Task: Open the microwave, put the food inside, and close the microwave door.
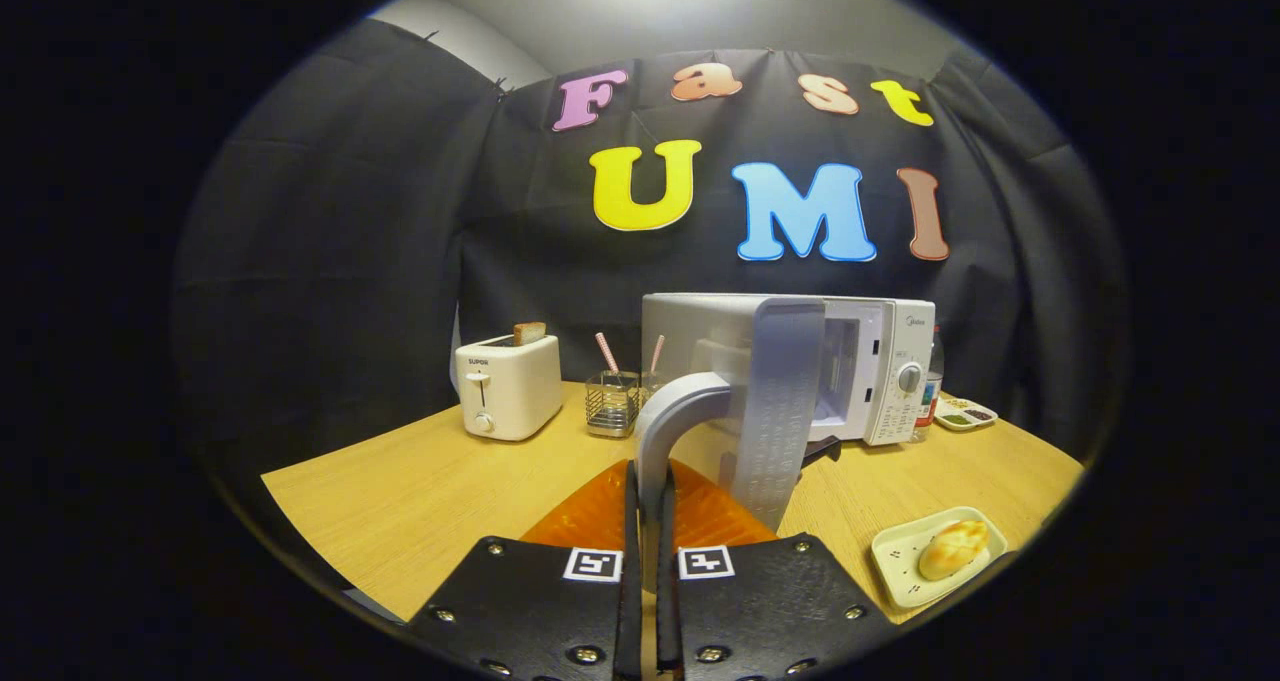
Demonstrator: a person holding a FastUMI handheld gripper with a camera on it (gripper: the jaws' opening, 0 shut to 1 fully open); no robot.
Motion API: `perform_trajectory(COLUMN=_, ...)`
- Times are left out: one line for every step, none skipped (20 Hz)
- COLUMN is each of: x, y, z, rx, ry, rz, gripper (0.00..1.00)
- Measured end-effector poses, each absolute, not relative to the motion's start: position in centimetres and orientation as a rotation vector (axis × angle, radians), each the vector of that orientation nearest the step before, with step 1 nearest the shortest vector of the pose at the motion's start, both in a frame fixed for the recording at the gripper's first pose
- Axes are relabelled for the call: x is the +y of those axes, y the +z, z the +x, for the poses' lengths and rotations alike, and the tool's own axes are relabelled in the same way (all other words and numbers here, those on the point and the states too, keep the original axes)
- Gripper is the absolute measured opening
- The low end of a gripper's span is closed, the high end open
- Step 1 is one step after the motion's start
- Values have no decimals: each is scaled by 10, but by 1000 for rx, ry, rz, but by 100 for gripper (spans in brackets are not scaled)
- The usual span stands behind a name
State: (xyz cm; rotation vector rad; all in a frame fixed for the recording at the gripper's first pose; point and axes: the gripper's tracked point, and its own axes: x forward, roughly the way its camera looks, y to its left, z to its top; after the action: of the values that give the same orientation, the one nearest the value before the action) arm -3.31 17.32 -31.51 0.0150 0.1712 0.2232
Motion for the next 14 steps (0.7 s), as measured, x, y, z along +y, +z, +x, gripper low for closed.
perform_trajectory(x=181, y=-316, z=-33, rx=165, ry=194, rz=19, gripper=6)
perform_trajectory(x=188, y=-316, z=-34, rx=160, ry=172, rz=24, gripper=6)
perform_trajectory(x=197, y=-316, z=-35, rx=154, ry=154, rz=20, gripper=6)
perform_trajectory(x=203, y=-315, z=-35, rx=149, ry=140, rz=8, gripper=6)
perform_trajectory(x=208, y=-315, z=-35, rx=144, ry=132, rz=-6, gripper=6)
perform_trajectory(x=208, y=-317, z=-36, rx=145, ry=126, rz=-10, gripper=6)
perform_trajectory(x=205, y=-317, z=-36, rx=154, ry=122, rz=-3, gripper=7)
perform_trajectory(x=202, y=-318, z=-38, rx=165, ry=131, rz=15, gripper=8)
perform_trajectory(x=203, y=-316, z=-43, rx=171, ry=147, rz=40, gripper=11)
perform_trajectory(x=205, y=-311, z=-48, rx=156, ry=169, rz=55, gripper=16)
perform_trajectory(x=205, y=-305, z=-54, rx=142, ry=189, rz=50, gripper=29)
perform_trajectory(x=209, y=-301, z=-60, rx=133, ry=225, rz=35, gripper=34)
perform_trajectory(x=213, y=-300, z=-67, rx=129, ry=277, rz=24, gripper=45)
perform_trajectory(x=214, y=-299, z=-76, rx=120, ry=334, rz=20, gripper=51)
